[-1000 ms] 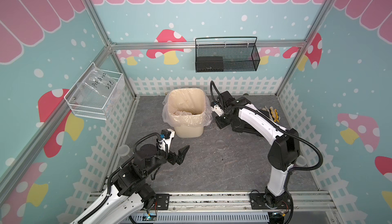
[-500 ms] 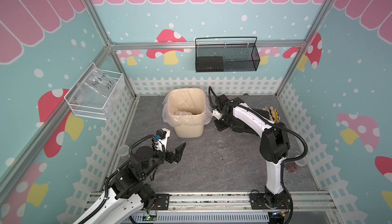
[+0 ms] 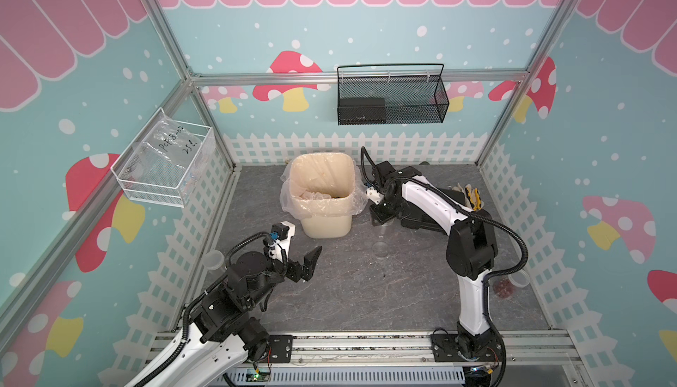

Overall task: Empty the moldy dried flower tea in the jars
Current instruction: Place the jar at the center of the board.

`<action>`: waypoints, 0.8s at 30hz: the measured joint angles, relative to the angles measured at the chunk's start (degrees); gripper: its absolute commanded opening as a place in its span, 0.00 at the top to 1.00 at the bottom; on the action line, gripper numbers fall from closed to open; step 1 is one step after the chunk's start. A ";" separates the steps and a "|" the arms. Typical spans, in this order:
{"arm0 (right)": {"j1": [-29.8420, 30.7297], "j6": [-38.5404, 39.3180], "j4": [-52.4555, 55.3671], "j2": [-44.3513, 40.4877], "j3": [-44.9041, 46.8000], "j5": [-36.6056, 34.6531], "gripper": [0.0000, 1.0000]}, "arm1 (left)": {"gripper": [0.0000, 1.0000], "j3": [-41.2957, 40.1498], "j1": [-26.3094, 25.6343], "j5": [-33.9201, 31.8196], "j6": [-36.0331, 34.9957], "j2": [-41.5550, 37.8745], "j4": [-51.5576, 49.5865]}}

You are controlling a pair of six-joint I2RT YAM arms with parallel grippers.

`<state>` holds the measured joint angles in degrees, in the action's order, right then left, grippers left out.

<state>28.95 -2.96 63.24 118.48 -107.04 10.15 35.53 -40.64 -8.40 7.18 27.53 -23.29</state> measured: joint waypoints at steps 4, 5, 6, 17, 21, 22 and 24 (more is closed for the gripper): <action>-0.04 -0.07 0.35 0.07 -2.80 -0.11 0.53 | 0.00 0.00 0.00 -1.27 0.13 0.02 -0.07; -0.04 -0.13 0.33 0.00 -3.34 -0.20 0.51 | 0.00 0.00 0.00 -1.97 0.35 0.04 -0.20; -0.04 -0.24 0.24 -0.17 -3.72 -0.33 0.50 | 0.00 0.00 0.00 -2.78 0.59 0.07 -0.39; -0.02 -3.56 -4.87 -18.38 1.49 -5.38 0.37 | 0.00 2.99 0.00 -15.80 7.06 0.52 -4.24; -0.09 -3.98 -11.08 -30.32 9.51 -5.92 0.33 | 0.00 3.45 0.00 -18.86 8.94 1.36 -5.44; -0.09 -4.00 -12.70 -33.05 11.98 -5.86 0.32 | 0.00 3.78 0.00 -19.39 9.25 1.75 -6.03; -0.09 -3.93 -16.31 -38.64 17.92 -5.75 0.29 | 0.00 5.31 0.00 -20.90 10.19 3.19 -8.17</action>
<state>28.86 -6.90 46.94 79.83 -89.12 4.40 40.84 -40.64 -29.30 17.37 30.72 -31.46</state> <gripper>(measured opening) 0.686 0.998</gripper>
